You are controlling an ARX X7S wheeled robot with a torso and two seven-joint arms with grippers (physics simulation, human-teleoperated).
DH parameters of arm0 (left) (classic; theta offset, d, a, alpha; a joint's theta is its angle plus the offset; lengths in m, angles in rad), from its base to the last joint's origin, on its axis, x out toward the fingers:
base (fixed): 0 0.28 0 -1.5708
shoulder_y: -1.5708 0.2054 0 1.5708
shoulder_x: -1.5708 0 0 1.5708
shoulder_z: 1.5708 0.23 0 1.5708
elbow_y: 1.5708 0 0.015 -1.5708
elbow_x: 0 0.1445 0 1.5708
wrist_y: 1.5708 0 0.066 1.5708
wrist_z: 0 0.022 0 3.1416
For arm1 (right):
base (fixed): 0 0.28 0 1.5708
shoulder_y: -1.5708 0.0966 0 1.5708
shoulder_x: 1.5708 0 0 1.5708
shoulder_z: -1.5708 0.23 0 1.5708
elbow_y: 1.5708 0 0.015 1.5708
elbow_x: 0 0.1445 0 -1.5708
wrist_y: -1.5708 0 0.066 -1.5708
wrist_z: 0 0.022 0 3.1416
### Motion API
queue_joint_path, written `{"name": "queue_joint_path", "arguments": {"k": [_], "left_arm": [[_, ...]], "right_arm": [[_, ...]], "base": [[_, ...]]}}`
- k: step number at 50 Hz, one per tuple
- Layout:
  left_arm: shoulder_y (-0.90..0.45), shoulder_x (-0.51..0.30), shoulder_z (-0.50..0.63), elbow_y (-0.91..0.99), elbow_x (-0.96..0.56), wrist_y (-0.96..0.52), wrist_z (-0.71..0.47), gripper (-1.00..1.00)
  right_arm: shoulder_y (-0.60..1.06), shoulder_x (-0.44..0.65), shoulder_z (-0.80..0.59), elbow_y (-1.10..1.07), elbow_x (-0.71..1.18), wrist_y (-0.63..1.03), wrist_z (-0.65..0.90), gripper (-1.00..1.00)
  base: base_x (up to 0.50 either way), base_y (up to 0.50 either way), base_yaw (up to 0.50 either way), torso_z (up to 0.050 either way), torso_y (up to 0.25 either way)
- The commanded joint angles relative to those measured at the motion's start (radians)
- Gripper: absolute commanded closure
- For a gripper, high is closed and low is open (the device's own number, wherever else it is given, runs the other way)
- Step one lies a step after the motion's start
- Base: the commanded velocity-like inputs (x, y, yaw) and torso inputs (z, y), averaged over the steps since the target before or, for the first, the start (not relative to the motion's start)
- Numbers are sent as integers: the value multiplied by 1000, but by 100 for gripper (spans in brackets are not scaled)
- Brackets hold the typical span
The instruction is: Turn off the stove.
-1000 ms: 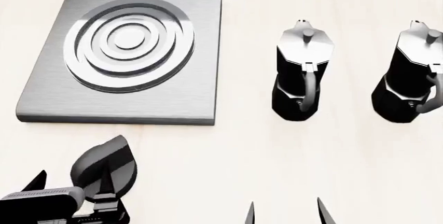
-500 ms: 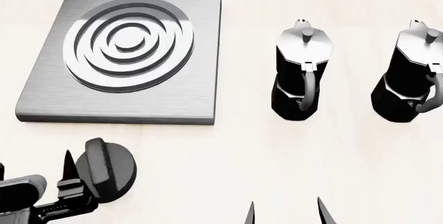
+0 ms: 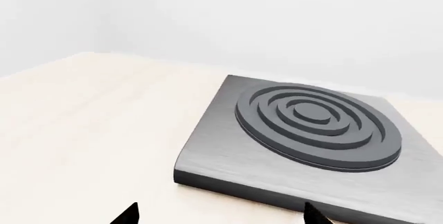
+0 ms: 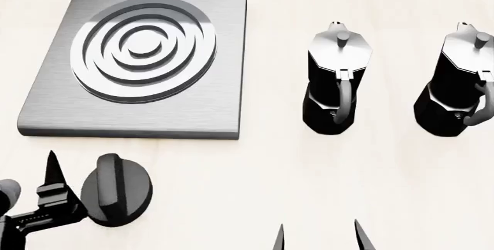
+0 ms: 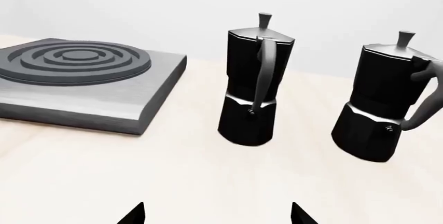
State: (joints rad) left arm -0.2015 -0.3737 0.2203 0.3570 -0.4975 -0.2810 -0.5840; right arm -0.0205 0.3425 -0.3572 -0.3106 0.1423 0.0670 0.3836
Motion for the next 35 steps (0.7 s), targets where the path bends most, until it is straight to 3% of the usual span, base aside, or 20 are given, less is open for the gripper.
{"name": "queue_joint_path", "arguments": {"k": [1, 35], "left_arm": [[24, -28, -57, 128, -54, -42, 35, -100], [51, -62, -25, 132, -66, 12, 133, -100]], "right_arm": [[0, -15, 24, -12, -21, 0, -16, -100], [83, 4, 51, -33, 19, 73, -20, -100]], "base": [[0, 0, 0, 0, 0], [0, 0, 0, 0, 0]]}}
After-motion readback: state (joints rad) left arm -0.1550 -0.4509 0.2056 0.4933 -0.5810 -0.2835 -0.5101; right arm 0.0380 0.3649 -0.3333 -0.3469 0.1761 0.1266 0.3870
